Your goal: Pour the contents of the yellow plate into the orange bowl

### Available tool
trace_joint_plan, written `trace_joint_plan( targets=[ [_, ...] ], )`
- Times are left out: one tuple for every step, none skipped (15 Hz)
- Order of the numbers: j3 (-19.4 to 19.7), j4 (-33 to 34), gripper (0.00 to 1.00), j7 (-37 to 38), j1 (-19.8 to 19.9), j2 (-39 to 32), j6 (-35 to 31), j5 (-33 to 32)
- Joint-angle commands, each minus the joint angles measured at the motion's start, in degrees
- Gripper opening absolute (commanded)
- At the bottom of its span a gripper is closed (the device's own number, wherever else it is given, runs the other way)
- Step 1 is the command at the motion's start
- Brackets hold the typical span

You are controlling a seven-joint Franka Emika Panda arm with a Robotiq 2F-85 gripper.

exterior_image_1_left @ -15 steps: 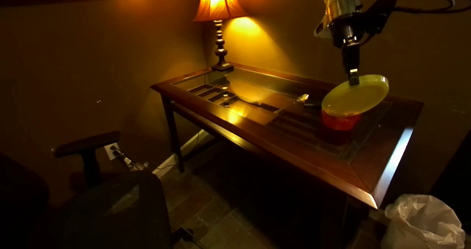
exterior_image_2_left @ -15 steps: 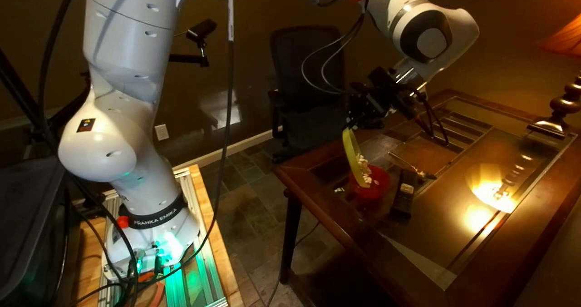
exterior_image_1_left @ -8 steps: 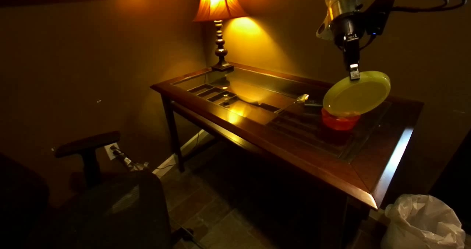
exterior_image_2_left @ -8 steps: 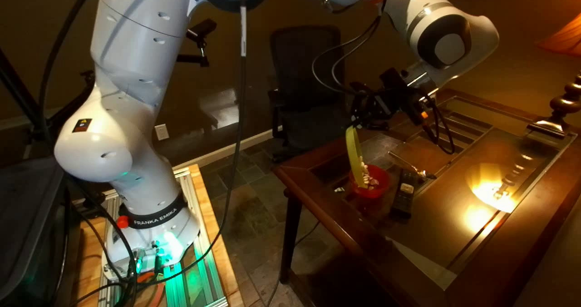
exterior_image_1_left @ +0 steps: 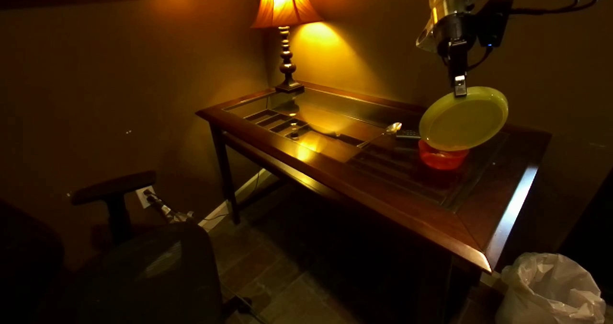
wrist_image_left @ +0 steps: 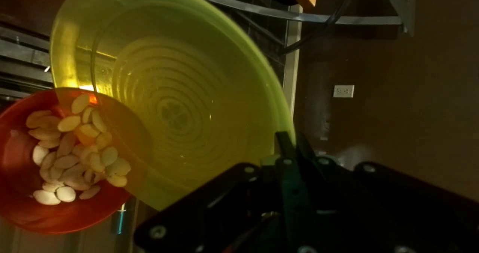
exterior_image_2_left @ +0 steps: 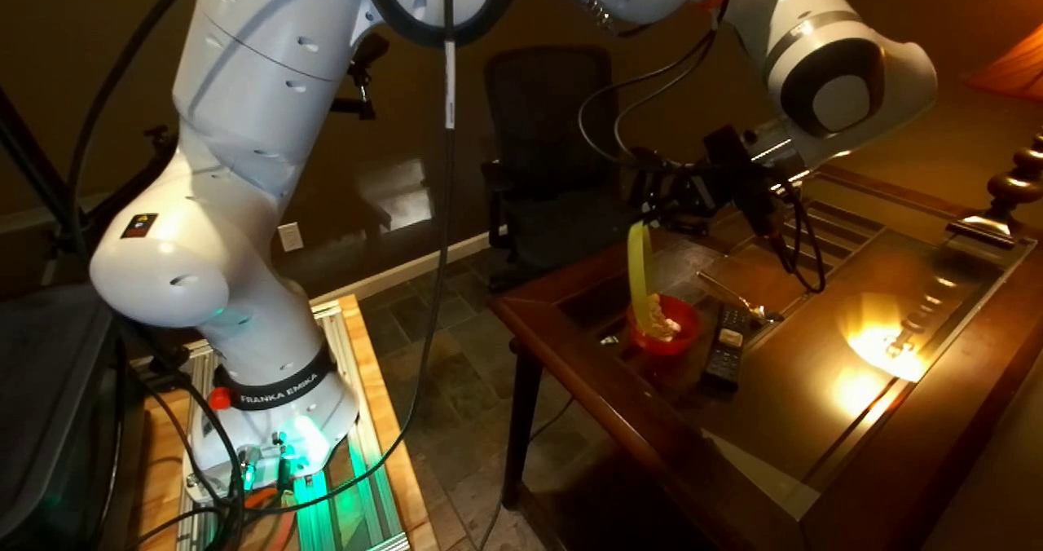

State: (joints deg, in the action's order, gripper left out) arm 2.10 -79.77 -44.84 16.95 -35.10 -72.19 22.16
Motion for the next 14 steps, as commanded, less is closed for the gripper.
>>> trace_joint_plan(
  targets=[
    [-1.01, 4.93, 0.01, 2.43, 2.04, -3.18, 3.6, 3.72],
    [-0.98, 5.43, 0.01, 2.8, 2.35, -3.55, 3.75, 4.34],
    [-0.99, 5.72, 0.01, 3.24, 2.7, -3.79, 3.9, 5.22],
    [-1.05, 6.19, 0.01, 3.69, 3.16, -4.23, 4.15, 6.22],
    [-1.02, 6.51, 0.01, 4.33, 3.48, -4.55, 4.12, 6.97],
    [-0.99, 6.52, 0.01, 4.86, 3.75, -4.73, 3.84, 7.7],
    [-0.96, 6.76, 0.01, 5.48, 4.15, -5.0, 3.81, 8.42],
    [-1.01, 7.1, 0.01, 6.04, 4.61, -5.34, 4.0, 9.17],
    [-1.03, 7.46, 0.01, 6.75, 5.0, -5.7, 4.22, 9.88],
    [-1.04, 7.6, 0.01, 7.4, 5.33, -5.92, 4.31, 10.44],
    [-1.0, 7.8, 0.01, 8.54, 5.78, -6.19, 4.52, 11.29],
    [-0.93, 7.93, 0.01, 9.43, 6.07, -6.38, 4.58, 11.95],
    [-0.91, 8.13, 0.01, 10.58, 6.54, -6.63, 4.92, 13.05],
    [-0.81, 8.21, 0.01, 11.7, 6.84, -6.77, 4.77, 13.96]
  ],
)
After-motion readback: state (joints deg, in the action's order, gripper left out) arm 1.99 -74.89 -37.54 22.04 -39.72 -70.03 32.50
